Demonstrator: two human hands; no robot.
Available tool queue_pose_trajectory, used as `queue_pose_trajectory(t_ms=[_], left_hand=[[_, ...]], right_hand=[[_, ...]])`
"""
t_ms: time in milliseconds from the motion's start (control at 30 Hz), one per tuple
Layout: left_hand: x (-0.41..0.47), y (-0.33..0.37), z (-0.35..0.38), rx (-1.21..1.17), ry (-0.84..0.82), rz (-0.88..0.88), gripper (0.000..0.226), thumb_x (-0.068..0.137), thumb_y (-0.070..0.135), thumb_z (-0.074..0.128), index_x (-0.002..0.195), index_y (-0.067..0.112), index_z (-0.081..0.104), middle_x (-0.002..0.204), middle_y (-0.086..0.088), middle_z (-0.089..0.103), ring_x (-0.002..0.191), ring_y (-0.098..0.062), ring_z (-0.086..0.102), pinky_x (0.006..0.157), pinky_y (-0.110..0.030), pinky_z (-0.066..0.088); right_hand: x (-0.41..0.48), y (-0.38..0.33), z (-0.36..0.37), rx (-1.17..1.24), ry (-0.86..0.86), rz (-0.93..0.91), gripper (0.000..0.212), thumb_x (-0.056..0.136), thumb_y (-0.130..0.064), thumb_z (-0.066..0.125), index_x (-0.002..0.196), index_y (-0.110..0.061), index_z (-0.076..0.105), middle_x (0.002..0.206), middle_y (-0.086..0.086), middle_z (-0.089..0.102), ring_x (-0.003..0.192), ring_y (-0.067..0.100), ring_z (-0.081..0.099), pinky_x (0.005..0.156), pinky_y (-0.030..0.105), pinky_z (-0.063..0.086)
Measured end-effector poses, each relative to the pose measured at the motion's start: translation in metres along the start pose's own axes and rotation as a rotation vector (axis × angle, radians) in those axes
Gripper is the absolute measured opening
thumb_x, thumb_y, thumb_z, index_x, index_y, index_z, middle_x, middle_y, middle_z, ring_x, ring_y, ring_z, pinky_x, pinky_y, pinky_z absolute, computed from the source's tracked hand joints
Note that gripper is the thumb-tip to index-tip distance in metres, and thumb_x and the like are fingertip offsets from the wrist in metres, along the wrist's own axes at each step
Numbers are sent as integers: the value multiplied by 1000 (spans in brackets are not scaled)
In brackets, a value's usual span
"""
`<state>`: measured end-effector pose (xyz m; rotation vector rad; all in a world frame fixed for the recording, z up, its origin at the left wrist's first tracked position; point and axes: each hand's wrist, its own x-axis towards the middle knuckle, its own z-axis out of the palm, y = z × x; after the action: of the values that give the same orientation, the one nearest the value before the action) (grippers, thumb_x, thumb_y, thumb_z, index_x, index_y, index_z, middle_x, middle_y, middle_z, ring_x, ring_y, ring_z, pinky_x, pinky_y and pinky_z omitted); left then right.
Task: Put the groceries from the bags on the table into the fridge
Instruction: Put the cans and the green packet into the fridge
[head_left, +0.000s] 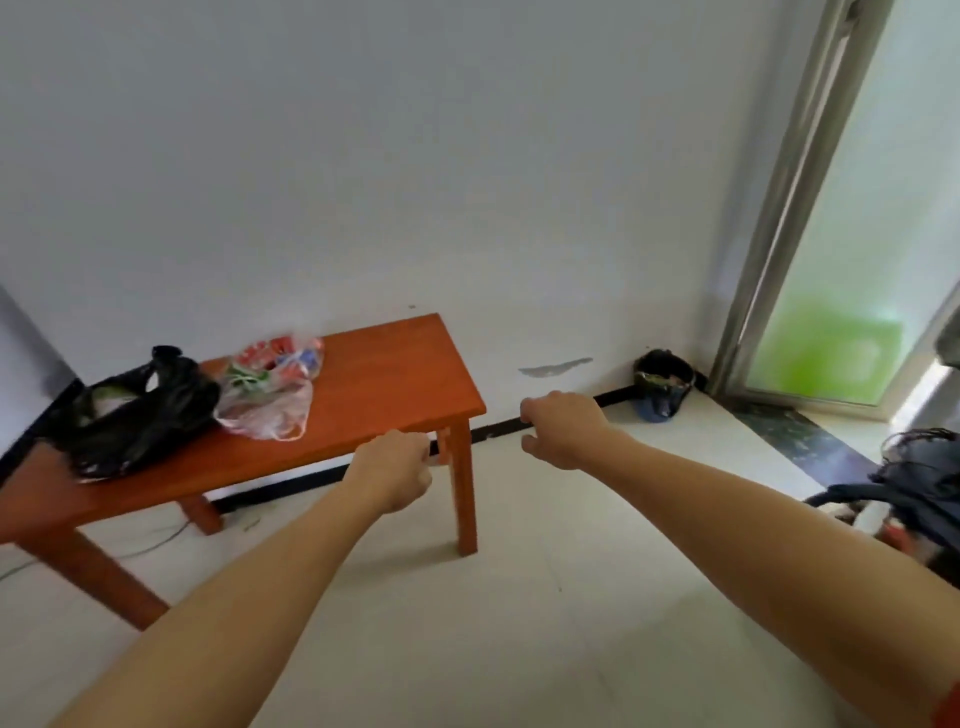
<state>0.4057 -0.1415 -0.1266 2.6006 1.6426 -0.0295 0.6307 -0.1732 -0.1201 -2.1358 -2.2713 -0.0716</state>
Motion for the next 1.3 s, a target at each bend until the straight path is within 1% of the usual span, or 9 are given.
queue_pose_trajectory(t_ms=[200,300,433,633,800,967,1133,1233,1300], left_hand=[[3,-120,18,-83,4,-201,20,88,29,57,106,21,60,105,-1,64,92,-22,60,80,-35,51],[21,-171,24,-79,7,-271,20,88,29,56,106,22,59,105,0,62,93,-21,59,80,-36,51],[63,-236,24,-90,18,-371,13,86,26,55,98,22,59,97,-1,62,85,-22,58,67,-32,44],[128,-316,19,-135,53,-454,17,85,26,56,100,20,62,101,-5,64,95,-28,60,72,-33,44],[160,-384,30,-177,25,-516,17,85,28,55,99,22,61,98,-2,66,91,-26,61,75,-34,47],[207,-467,41,-192,26,-519,14,85,27,55,97,22,59,100,-3,65,93,-29,62,74,-34,47],[269,-560,47,-231,19,-421,13,89,34,53,83,23,51,86,-4,64,77,-27,60,63,-36,48],[306,-608,45,-227,-18,-369,14,90,33,52,85,20,54,83,-3,62,75,-27,61,62,-37,49],[331,-634,43,-219,-44,-334,16,91,31,52,89,16,55,85,-5,61,76,-28,60,64,-38,50]], right_hand=[[101,-95,13,32,-23,-164,19,91,-36,52,101,-20,55,94,2,64,77,21,58,70,34,49],[159,-130,24,24,-54,-237,19,91,-32,52,104,-18,56,95,4,64,81,23,60,70,35,49],[245,-168,41,33,-47,-292,31,89,-30,54,118,-19,58,106,6,65,95,28,62,75,36,49],[367,-210,50,33,-74,-358,34,93,-34,56,123,-18,56,117,9,64,106,30,61,82,38,48],[445,-255,65,23,-112,-401,31,92,-34,56,120,-19,59,116,8,65,105,29,63,83,38,50],[520,-309,91,19,-145,-424,28,93,-32,53,116,-18,60,108,5,66,96,26,64,75,37,50],[605,-361,116,32,-202,-373,24,92,-29,54,111,-15,60,103,5,65,86,24,64,65,31,49],[650,-388,121,59,-232,-320,24,92,-32,54,108,-15,61,101,5,67,86,25,66,73,35,56],[677,-401,126,51,-238,-302,25,91,-31,54,109,-14,59,105,8,66,92,29,65,72,36,52]])
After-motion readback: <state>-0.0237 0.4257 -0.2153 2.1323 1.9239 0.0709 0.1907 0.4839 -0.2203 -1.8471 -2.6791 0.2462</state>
